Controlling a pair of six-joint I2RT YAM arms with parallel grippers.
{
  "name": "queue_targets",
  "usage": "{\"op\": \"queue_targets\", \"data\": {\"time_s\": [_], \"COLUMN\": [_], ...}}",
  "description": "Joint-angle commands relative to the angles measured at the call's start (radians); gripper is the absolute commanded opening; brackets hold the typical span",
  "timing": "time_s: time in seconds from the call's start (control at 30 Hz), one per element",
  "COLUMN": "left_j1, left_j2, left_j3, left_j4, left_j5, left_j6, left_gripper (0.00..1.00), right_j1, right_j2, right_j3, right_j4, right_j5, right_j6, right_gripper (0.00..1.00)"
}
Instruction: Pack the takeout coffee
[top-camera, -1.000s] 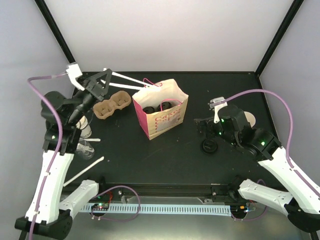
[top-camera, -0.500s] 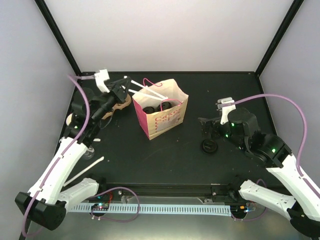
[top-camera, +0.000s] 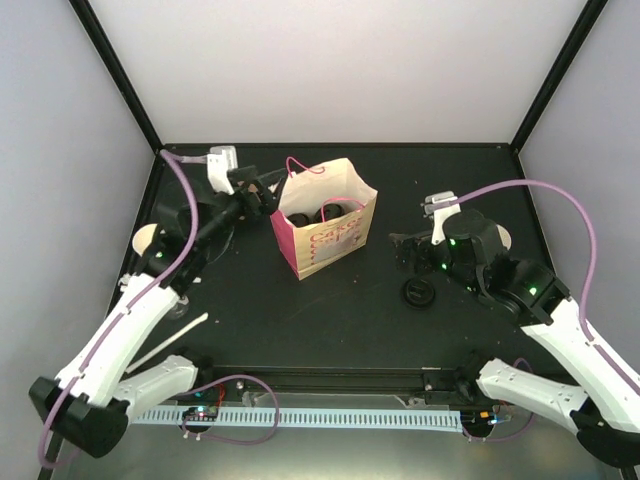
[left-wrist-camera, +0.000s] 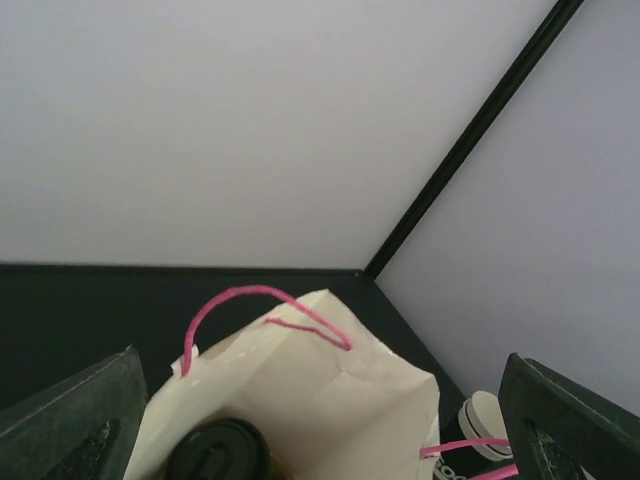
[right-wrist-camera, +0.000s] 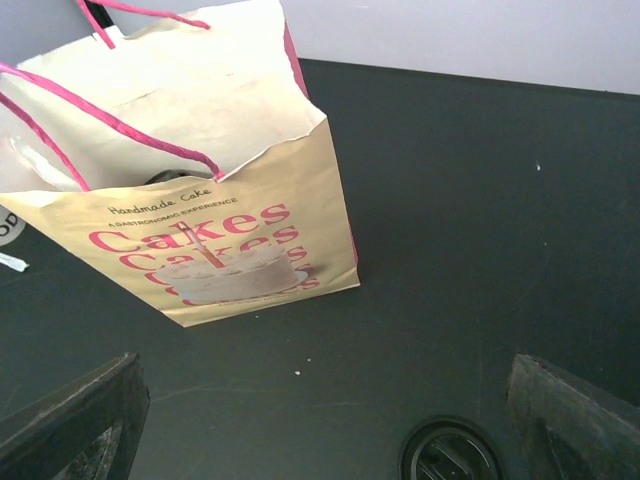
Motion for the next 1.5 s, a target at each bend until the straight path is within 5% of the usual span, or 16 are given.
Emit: {"op": "queue_targets", "data": {"time_s": [0.0,0.2,0.57,0.97,1.07,1.23,1.47], "left_j1": [-0.003,-0.001,-0.002,-0.001,0.004,0.07,0.221], "left_j2": [-0.127,-0.255,-0.478,-0.461,-0.435,-0.319,-0.122], "left_j3": [0.119,0.034,-0.454,-0.616,-0.663,-0.648,-0.641], "left_j4": [-0.165,-0.286,-0.091,0.076,0.202,0.312,0.46], "left_j5": [-0.12,-0.187,-0.177,-0.274,-0.367,-0.47,-0.434], "left_j6": [0.149,0.257,0.168,0.297,0.35,0.46,0.514], "left_gripper": [0.99,0.99,0.99,0.99,0.99,0.99,0.99], "right_j1": [-0.002,-0.002,-0.002,-0.005,-0.096,-0.393,-0.57], "right_j2": [0.006,-0.073,-0.222,-0.324,-0.287,-0.13,0.013], "right_j3": [0.012,-0.102,-0.442,-0.735,-0.78,-0.758,-0.804], "right_j4": [0.034,0.193,0.518,0.897,1.009,1.129,1.349], "right_j5": [0.015,0.02,0.085,0.08,0.045,-0.26,-0.29], "right_j6": [-0.01,-0.079,-0.171,-0.396,-0.365,-0.314,-0.324], "right_gripper": [1.0,1.0,1.0,0.95,0.93,0.93,0.92]}}
